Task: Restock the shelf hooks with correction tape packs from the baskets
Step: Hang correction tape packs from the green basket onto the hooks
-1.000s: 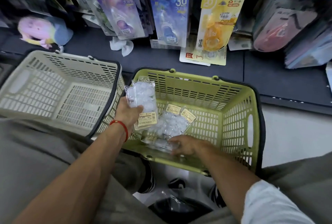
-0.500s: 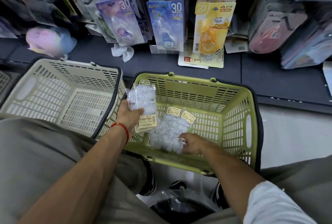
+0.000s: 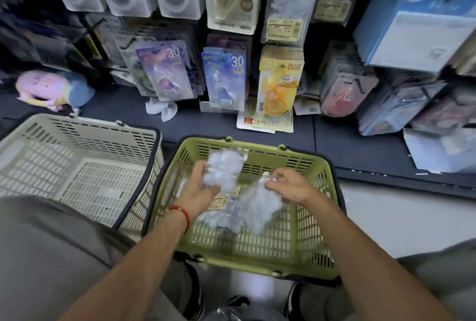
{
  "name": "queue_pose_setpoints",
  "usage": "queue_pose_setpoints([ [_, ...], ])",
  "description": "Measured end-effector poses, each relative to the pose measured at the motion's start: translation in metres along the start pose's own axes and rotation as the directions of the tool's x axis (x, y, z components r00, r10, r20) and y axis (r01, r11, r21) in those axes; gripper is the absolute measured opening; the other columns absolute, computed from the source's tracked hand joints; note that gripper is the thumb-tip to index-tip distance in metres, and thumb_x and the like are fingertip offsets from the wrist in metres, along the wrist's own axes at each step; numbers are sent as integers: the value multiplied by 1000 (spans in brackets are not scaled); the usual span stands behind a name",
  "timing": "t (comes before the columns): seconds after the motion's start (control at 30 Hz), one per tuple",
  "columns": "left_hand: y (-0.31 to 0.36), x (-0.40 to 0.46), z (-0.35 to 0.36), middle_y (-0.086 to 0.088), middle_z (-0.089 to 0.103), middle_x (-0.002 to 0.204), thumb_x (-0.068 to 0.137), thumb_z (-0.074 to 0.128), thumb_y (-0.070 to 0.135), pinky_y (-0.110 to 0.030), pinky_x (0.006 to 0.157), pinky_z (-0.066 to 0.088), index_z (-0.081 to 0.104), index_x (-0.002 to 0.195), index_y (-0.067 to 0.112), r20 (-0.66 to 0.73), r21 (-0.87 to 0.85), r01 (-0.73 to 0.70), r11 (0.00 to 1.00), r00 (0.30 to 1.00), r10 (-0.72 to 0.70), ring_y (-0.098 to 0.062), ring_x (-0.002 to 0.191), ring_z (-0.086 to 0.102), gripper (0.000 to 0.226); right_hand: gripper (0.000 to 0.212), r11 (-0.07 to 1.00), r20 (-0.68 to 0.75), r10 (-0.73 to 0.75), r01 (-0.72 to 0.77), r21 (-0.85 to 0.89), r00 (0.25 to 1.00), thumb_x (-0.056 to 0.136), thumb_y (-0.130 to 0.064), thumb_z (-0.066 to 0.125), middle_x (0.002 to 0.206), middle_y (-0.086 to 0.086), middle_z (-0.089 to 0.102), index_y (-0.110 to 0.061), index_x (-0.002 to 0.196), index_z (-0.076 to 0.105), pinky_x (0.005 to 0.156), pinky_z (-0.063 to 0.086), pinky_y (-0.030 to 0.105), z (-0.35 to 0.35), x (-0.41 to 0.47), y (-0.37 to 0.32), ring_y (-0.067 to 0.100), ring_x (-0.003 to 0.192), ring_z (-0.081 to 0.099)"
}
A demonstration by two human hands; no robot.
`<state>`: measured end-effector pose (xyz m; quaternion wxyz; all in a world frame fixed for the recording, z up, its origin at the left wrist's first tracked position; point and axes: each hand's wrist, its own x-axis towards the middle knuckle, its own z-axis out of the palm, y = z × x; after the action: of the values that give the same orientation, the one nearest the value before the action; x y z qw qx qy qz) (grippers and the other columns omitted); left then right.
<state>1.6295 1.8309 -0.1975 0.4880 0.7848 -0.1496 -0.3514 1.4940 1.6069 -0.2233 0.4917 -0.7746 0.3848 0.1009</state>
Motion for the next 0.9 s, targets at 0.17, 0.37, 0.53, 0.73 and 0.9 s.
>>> queue_pose_setpoints([
  [0.17,5,-9,37,0,71,109,102,62,2,-35,85,62,46,130,28,143,10,-199,980,970,195,-15,96,72,42,18,872,-45,77,-46,488,996,93,-18,69,106,13,70,-17,110,62,53,60,31,-7,-14,-31,16,57,71],
  [0.37,4,-7,34,11,74,122,84,85,37,-39,91,61,47,135,47,264,-195,-76,978,956,127,-14,111,73,64,22,646,28,125,-102,756,992,95,-16,74,110,17,78,-3,112,76,57,61,29,-6,-26,-48,22,80,77],
  [0.53,-1,-4,37,-4,65,139,64,99,31,-47,101,59,41,145,31,184,-279,-85,957,973,140,-24,123,68,100,26,402,155,90,-178,898,984,93,-16,76,117,23,69,3,111,75,62,64,30,-17,-34,-67,35,96,72],
  [0.73,32,1,22,-4,76,126,74,93,15,-48,95,61,51,141,29,192,-546,-23,838,970,151,-27,116,74,80,37,959,4,-54,51,279,999,86,-49,82,93,-4,75,-20,108,74,45,39,22,-49,-56,-90,10,60,58],
  [0.9,83,0,16,-6,75,129,60,102,44,-56,106,52,54,138,29,144,-557,-127,821,958,246,-30,120,72,93,23,904,-115,-354,371,214,928,95,-41,76,101,6,80,-21,106,76,94,59,43,-69,-65,-104,20,97,76],
])
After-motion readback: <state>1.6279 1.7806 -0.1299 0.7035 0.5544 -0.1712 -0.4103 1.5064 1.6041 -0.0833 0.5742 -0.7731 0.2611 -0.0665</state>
